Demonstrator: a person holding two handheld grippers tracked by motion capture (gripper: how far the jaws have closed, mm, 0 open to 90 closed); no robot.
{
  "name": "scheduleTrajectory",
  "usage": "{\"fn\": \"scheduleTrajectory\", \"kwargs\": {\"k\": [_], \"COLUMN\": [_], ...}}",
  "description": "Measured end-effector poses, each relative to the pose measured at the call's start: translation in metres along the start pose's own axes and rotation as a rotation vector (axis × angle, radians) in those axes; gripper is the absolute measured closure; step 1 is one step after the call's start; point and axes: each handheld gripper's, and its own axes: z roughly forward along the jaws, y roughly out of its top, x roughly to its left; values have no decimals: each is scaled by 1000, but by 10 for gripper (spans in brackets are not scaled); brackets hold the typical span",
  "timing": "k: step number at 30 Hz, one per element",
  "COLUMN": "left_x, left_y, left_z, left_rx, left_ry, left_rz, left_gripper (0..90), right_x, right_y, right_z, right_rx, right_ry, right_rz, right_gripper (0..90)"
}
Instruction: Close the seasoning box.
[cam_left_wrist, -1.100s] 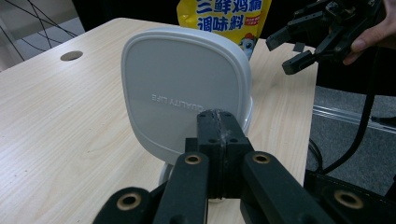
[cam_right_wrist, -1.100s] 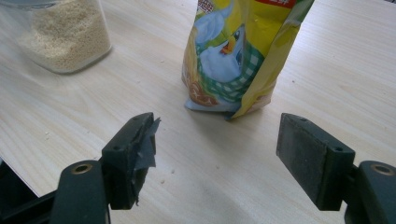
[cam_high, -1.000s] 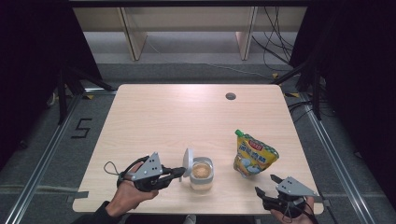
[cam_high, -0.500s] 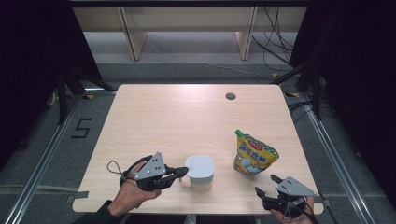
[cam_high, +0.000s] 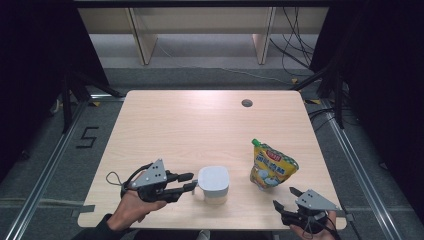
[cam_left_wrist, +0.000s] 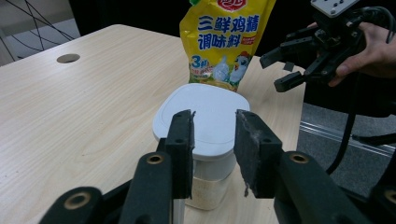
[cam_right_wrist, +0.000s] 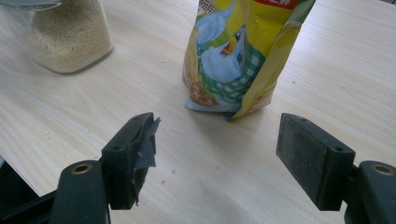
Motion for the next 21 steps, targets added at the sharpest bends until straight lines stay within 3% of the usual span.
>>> {"fn": "scheduleTrajectory", "kwargs": {"k": [2, 6, 7, 8, 13, 14, 15, 18, 19, 20, 21], "left_x": [0, 3, 3, 4, 7, 10, 8, 11, 11, 12, 11], "left_y": [-2, -7, -9, -11, -21, -23, -26, -33, -36, -38, -39], "left_z": [-1, -6, -7, -10, -18, -19, -19, -21, -21, -23, -23], "left_rx": [-3, 5, -4, 4, 14, 18, 16, 36, 35, 49, 48], "left_ry": [7, 15, 14, 19, 42, 29, 45, 54, 51, 53, 62], "left_rz": [-23, -29, -49, -31, -70, -44, -80, -70, -89, -67, -83], "left_gripper": [630, 559, 544, 529, 474, 464, 455, 429, 427, 421, 412], "right_x": [0, 1, 1, 1, 2, 2, 2, 1, 1, 1, 2], "right_y": [0, 0, 1, 0, 1, 0, 0, 1, 1, 1, 1], "right_z": [0, 0, 0, 0, 0, 0, 0, 0, 1, 1, 0], "right_rx": [3, 0, 0, 1, 13, 13, 13, 2, 1, 1, 3], "right_ry": [-4, -1, 0, -1, 10, 9, 9, 0, 5, 6, 4], "right_rz": [-4, -3, -6, -8, 11, 8, 9, -8, -13, -13, -5], "right_gripper": [293, 293, 293, 293, 293, 293, 293, 293, 293, 293, 293]}}
